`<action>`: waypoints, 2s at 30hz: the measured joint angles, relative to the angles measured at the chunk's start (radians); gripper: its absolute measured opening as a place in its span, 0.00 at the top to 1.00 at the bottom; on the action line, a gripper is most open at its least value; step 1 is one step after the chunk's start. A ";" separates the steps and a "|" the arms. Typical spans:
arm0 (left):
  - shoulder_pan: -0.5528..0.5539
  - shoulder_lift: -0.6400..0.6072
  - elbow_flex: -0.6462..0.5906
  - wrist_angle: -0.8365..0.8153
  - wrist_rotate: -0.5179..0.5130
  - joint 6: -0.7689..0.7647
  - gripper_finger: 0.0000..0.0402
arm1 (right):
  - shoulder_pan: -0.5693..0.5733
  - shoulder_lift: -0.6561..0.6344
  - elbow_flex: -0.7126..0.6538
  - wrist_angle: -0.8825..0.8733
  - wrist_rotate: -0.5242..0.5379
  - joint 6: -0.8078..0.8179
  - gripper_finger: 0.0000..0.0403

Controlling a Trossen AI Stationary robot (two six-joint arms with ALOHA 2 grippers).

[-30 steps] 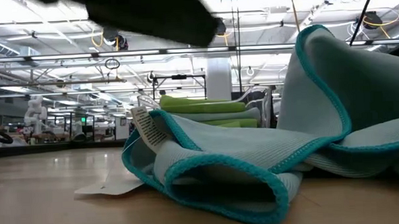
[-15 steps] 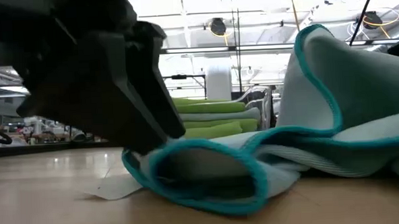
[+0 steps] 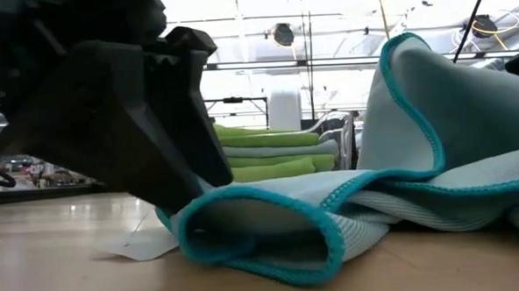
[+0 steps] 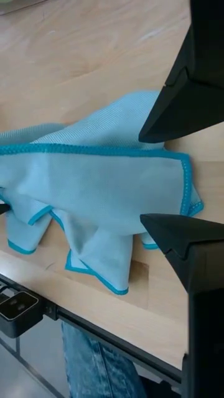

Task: Fold microfiber towels
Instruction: Fold the blue microfiber cloth

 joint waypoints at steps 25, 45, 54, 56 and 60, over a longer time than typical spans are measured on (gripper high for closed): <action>0.008 -0.169 0.000 -0.049 -0.141 -0.055 0.98 | 0.000 0.000 0.000 0.000 0.019 -0.004 0.53; -0.008 -0.270 0.001 -0.007 -0.288 -0.206 0.99 | -0.002 0.000 0.000 0.000 0.037 -0.033 0.53; -0.007 -0.270 0.001 -0.005 -0.288 -0.215 0.95 | -0.002 0.000 0.000 0.001 0.037 0.012 0.53; -0.007 -0.270 0.001 -0.005 -0.275 -0.215 0.98 | -0.002 0.000 0.000 0.001 0.037 0.038 0.53; -0.007 -0.270 0.001 -0.005 -0.244 -0.223 0.98 | -0.002 0.000 0.000 0.000 0.055 0.079 0.53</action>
